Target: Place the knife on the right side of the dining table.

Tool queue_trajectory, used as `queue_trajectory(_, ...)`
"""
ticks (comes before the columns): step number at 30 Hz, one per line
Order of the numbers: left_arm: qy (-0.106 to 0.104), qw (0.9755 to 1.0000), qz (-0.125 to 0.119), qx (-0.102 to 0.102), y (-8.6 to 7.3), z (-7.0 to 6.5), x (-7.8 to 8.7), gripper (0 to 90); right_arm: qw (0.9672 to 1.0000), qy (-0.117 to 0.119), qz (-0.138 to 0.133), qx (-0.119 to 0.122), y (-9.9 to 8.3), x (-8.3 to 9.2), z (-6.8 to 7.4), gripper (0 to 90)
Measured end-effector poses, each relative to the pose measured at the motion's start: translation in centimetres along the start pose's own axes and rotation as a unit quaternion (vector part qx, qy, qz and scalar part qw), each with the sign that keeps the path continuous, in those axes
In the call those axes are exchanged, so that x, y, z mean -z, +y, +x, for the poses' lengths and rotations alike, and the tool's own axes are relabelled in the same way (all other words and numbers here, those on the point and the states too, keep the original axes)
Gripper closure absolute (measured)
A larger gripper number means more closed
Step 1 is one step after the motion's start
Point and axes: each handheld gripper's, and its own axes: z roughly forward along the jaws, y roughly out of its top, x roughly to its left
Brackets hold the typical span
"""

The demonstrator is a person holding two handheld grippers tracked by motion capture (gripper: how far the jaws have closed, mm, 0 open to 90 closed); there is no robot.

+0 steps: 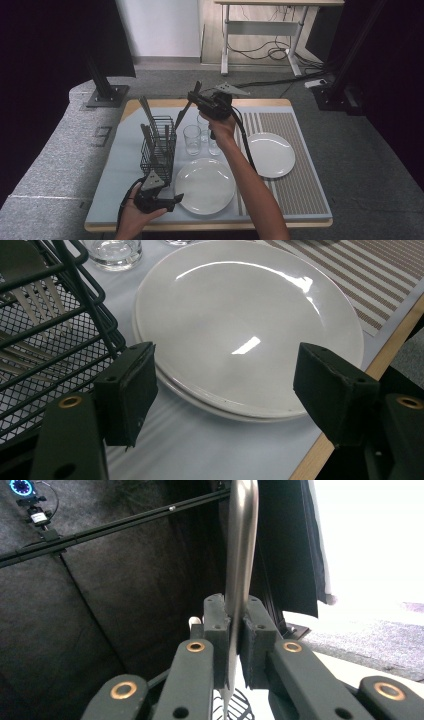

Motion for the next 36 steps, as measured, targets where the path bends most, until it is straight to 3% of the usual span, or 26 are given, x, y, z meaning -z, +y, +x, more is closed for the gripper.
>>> queue_trajectory(19, 0.000, 1.0000, 0.000, 0.000, 0.0, 0.1, 0.0, 25.8, 0.9998, 0.005, 0.019, -0.008, -1.7, -0.1, -0.3, 83.6)
queue_trajectory(36, 0.001, 1.0000, 0.006, -0.002, -0.1, 0.0, -0.2, 25.8, 0.9997, 0.006, 0.024, -0.008, -3.6, 1.4, -0.6, 83.6)
